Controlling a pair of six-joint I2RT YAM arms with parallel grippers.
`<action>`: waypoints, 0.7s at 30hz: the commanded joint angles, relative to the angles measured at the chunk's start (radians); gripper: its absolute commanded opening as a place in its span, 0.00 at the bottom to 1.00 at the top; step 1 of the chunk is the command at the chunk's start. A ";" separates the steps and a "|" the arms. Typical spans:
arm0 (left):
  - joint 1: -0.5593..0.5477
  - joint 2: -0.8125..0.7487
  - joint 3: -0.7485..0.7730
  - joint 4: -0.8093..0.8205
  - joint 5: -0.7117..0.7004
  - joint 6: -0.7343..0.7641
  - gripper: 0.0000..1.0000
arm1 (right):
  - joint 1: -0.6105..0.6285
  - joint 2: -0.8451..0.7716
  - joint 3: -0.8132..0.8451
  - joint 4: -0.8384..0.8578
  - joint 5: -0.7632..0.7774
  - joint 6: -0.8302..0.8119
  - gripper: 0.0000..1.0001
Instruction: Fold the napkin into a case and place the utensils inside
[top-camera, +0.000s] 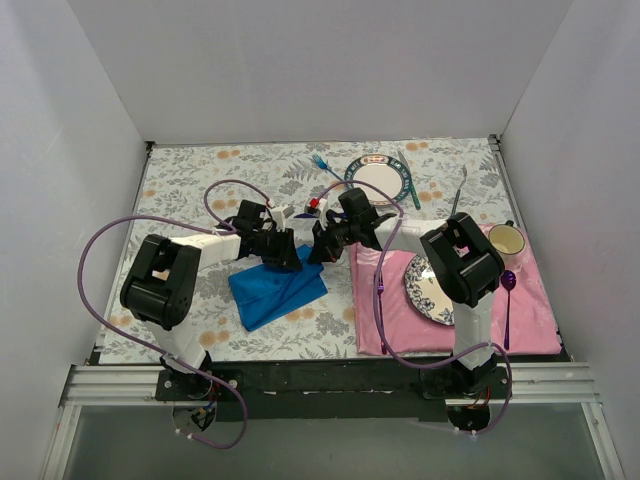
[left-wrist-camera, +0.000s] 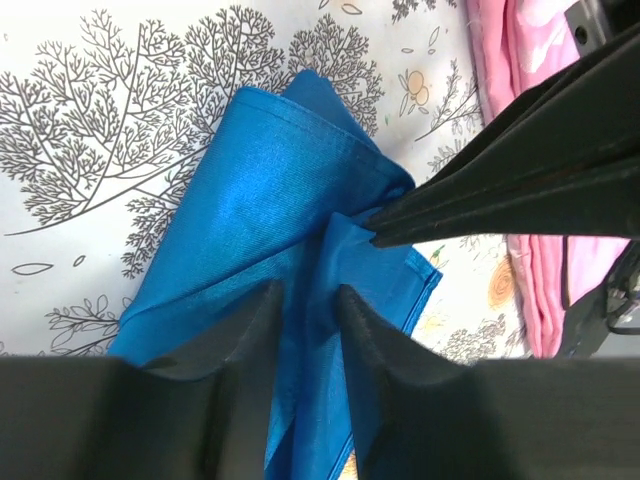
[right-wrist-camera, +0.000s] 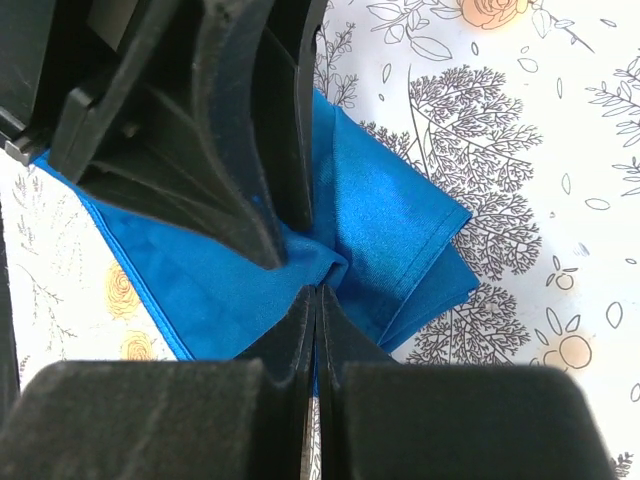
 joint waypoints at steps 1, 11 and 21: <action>-0.004 0.009 0.028 0.030 0.026 -0.006 0.16 | 0.002 -0.023 0.015 0.038 -0.036 0.012 0.01; -0.004 -0.034 -0.018 -0.072 0.103 0.028 0.00 | -0.015 -0.133 0.007 0.050 0.088 -0.063 0.53; 0.002 -0.037 -0.028 -0.101 0.175 0.073 0.00 | -0.022 -0.221 -0.054 0.152 0.141 -0.102 0.78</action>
